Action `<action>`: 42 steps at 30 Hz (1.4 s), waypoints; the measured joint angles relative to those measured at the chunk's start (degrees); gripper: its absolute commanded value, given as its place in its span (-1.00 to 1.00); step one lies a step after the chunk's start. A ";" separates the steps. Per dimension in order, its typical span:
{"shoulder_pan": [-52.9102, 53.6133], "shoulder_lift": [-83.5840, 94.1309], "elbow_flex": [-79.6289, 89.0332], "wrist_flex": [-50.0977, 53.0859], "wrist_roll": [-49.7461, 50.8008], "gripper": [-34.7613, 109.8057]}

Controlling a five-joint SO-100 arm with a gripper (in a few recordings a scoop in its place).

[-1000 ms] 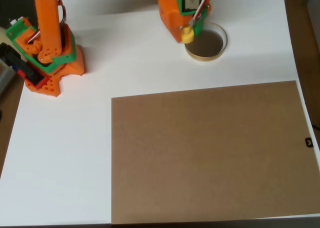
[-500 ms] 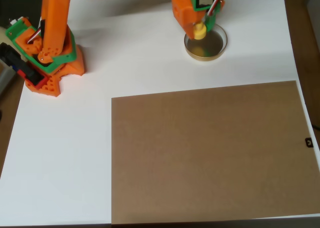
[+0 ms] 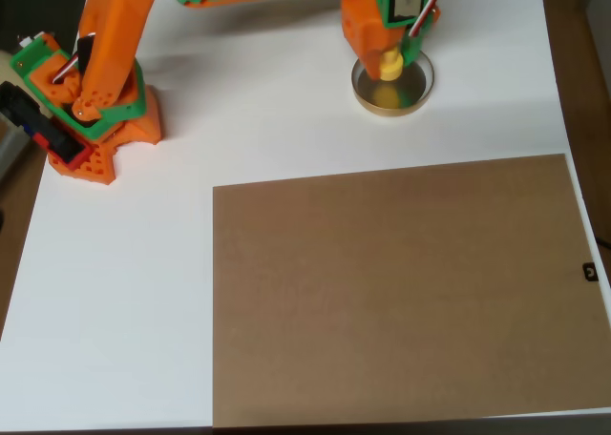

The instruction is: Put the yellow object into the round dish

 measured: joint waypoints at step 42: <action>-0.53 6.59 -2.37 8.88 1.41 -0.22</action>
